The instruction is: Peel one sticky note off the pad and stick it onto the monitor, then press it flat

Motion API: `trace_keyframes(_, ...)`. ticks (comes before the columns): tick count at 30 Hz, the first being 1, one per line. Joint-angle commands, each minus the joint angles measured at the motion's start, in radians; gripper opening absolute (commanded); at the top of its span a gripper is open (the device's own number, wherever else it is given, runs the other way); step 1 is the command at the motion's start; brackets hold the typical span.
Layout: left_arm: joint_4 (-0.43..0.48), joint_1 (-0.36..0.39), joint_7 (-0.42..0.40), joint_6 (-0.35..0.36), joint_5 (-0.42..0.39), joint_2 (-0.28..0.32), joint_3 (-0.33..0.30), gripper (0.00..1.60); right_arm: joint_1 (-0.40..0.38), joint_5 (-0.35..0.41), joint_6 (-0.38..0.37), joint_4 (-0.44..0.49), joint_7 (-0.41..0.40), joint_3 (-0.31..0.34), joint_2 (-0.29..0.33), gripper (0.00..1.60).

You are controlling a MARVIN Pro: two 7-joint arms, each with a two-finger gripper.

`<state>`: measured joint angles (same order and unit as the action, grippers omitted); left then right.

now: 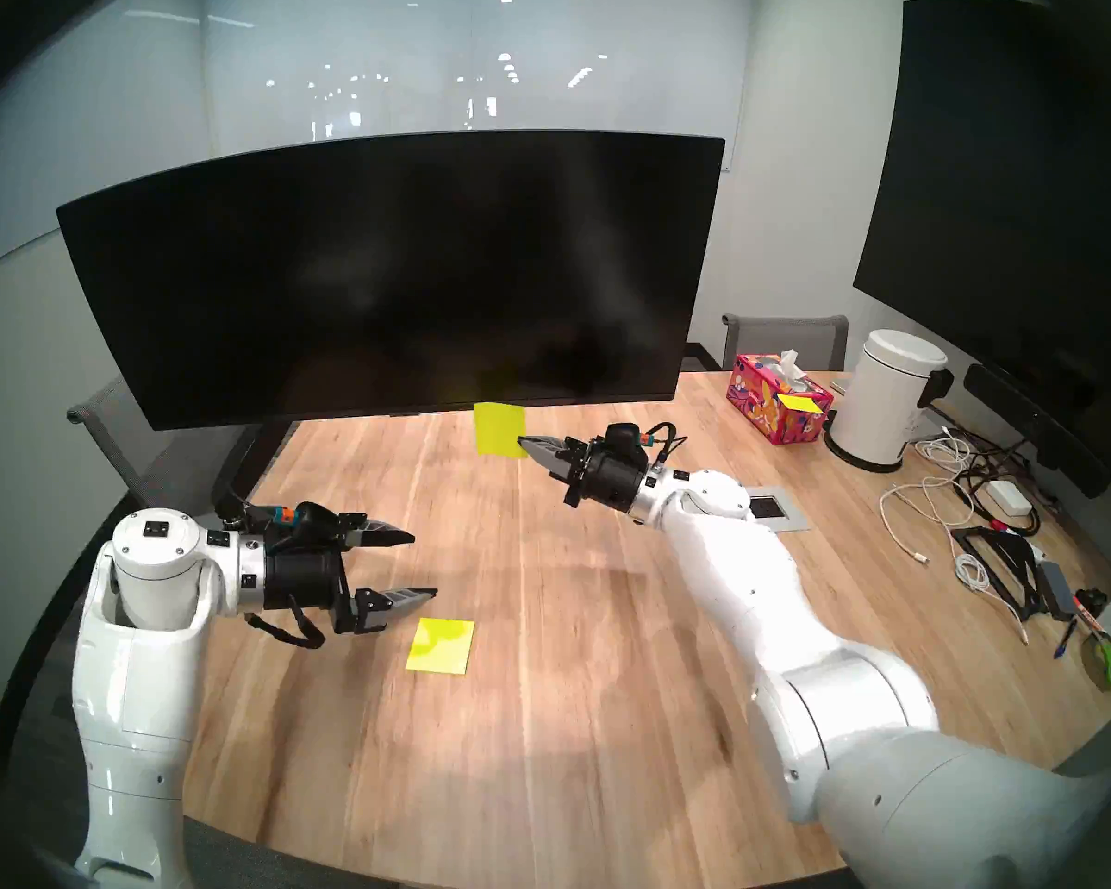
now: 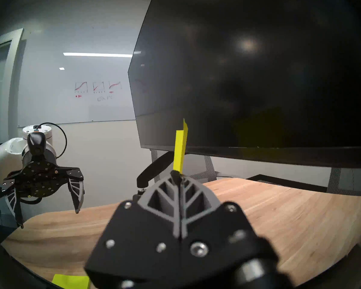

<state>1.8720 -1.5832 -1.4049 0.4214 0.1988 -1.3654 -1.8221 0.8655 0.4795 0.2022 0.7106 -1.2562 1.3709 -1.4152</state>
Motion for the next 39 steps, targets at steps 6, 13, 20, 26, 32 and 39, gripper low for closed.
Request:
trace_keyframes(6,-0.001,-0.016,0.013,-0.001,-0.041,-0.061,-0.014,1.6,-0.015,0.023,-0.004,0.022,-0.033,0.017,-0.018,0.0)
trace_keyframes(13,-0.064,-0.016,0.075,0.007,-0.081,-0.148,-0.039,1.6,-0.004,0.026,-0.007,0.03,-0.043,0.024,-0.031,0.0)
trace_keyframes(20,-0.098,-0.013,0.09,0.0,-0.101,-0.167,-0.048,1.6,0.014,0.026,-0.02,0.055,-0.049,0.031,-0.03,0.0)
trace_keyframes(26,-0.101,-0.015,0.083,-0.041,-0.107,-0.164,-0.039,1.6,0.021,0.019,-0.029,0.063,-0.049,0.034,-0.032,0.0)
trace_keyframes(32,-0.152,0.02,0.126,-0.021,-0.088,-0.187,-0.021,1.6,0.021,0.016,-0.03,0.062,-0.057,0.036,-0.034,0.0)
trace_keyframes(39,-0.177,0.034,0.172,0.028,-0.098,-0.224,-0.025,1.6,0.024,0.014,-0.03,0.066,-0.066,0.038,-0.036,0.0)
